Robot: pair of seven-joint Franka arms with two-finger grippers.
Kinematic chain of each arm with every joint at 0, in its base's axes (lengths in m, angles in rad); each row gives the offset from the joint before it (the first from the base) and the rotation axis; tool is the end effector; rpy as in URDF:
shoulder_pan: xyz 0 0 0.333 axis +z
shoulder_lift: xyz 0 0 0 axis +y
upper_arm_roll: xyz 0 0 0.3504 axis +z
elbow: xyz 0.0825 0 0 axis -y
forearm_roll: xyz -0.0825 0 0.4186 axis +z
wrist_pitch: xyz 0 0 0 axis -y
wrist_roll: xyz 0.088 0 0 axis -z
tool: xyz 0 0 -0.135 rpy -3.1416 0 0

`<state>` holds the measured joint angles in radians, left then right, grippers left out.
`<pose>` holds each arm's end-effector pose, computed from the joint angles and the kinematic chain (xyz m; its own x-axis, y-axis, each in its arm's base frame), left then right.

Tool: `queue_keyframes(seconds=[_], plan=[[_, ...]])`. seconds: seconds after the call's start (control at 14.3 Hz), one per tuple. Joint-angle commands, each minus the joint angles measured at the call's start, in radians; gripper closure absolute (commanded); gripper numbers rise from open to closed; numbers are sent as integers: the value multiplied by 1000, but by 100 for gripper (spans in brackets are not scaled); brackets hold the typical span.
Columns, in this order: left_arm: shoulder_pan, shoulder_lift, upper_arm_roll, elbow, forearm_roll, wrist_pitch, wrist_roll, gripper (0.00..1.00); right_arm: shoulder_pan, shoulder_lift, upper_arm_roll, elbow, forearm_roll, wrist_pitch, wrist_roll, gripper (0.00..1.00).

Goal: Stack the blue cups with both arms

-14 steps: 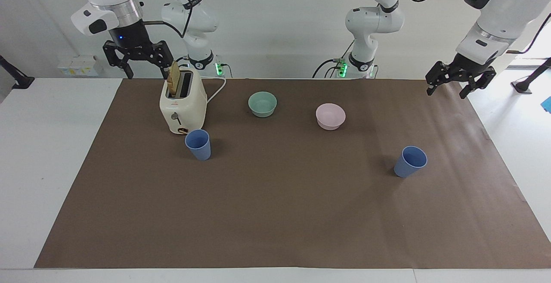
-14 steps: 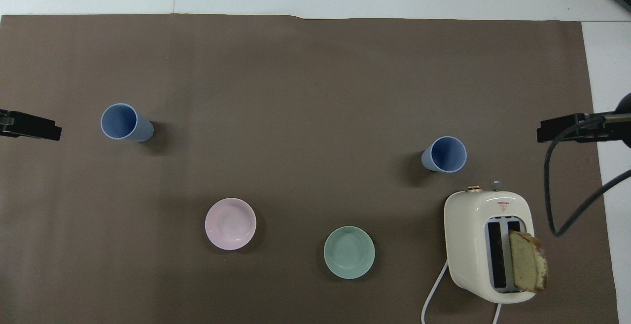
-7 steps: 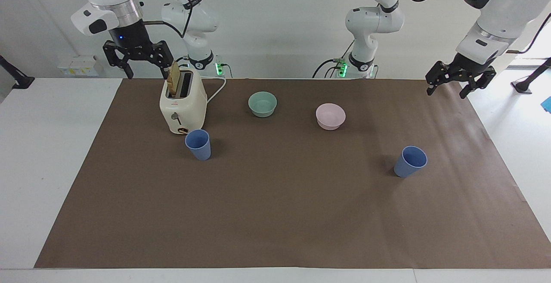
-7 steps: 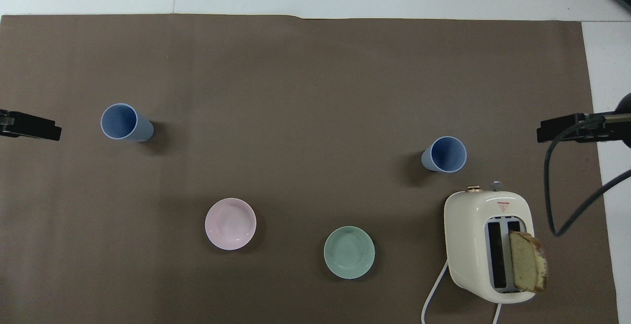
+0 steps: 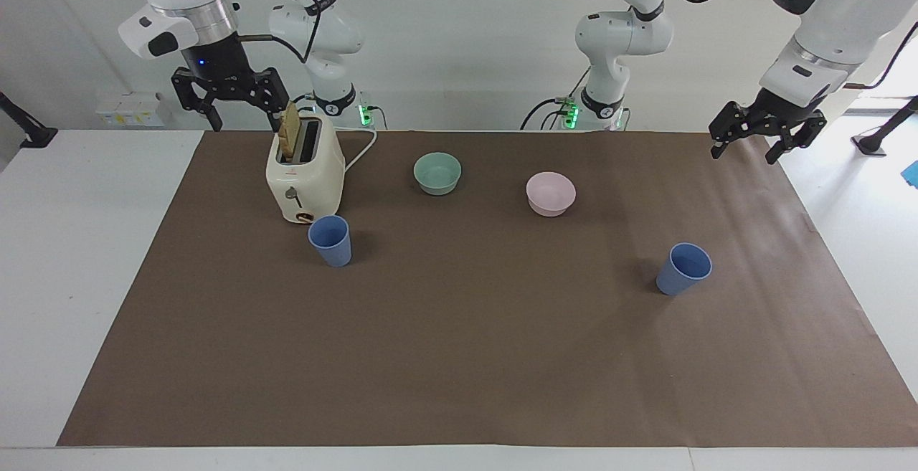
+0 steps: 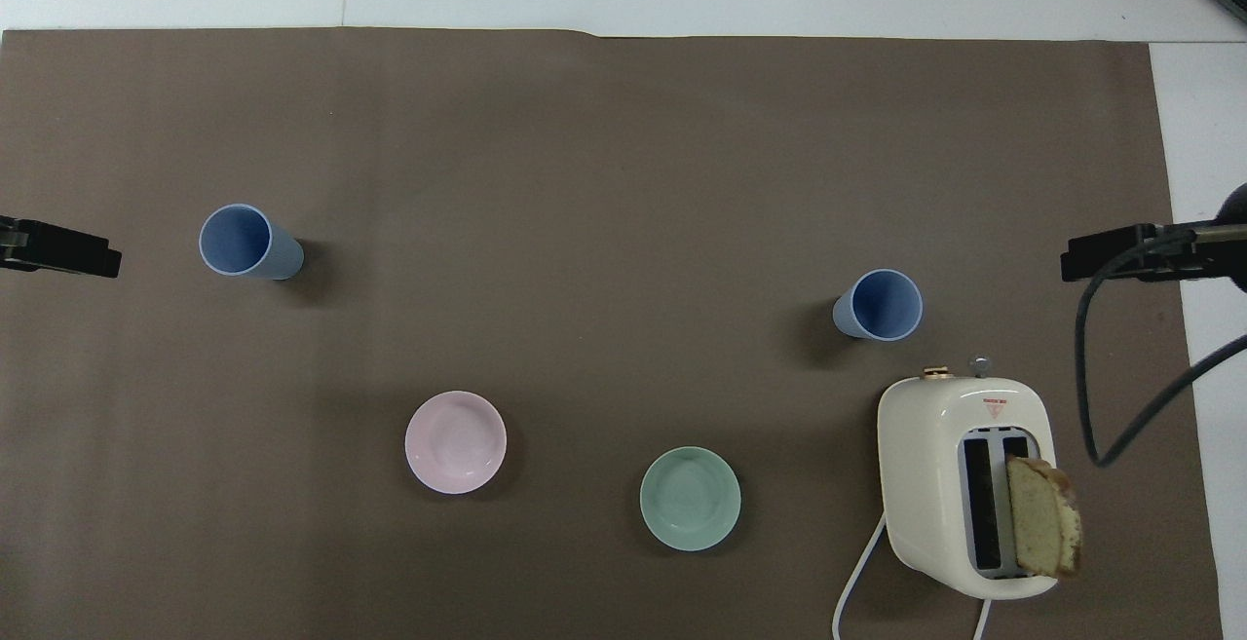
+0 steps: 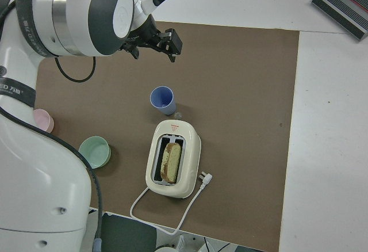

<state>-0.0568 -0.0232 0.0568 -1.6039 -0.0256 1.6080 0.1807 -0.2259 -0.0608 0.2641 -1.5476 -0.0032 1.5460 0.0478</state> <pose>0.5854 -0.0030 0.6310 0.9834 -0.1787 0.0316 -0.1794 -0.9835 0.0216 0.5672 0.0264 0.6743 0.9983 -0.0093 0.0579 -0.0103 -0.9998 0.0163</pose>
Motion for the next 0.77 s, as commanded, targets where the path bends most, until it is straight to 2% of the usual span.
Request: queue_keyframes(seconds=[0.0, 0.7], plan=[[-3, -14, 1, -4, 16, -8, 11, 0, -16, -20, 4, -25, 23, 8, -8, 0], [-1, -12, 3, -1, 15, -7, -1, 0, -16, -20, 6, -25, 23, 8, -8, 0]])
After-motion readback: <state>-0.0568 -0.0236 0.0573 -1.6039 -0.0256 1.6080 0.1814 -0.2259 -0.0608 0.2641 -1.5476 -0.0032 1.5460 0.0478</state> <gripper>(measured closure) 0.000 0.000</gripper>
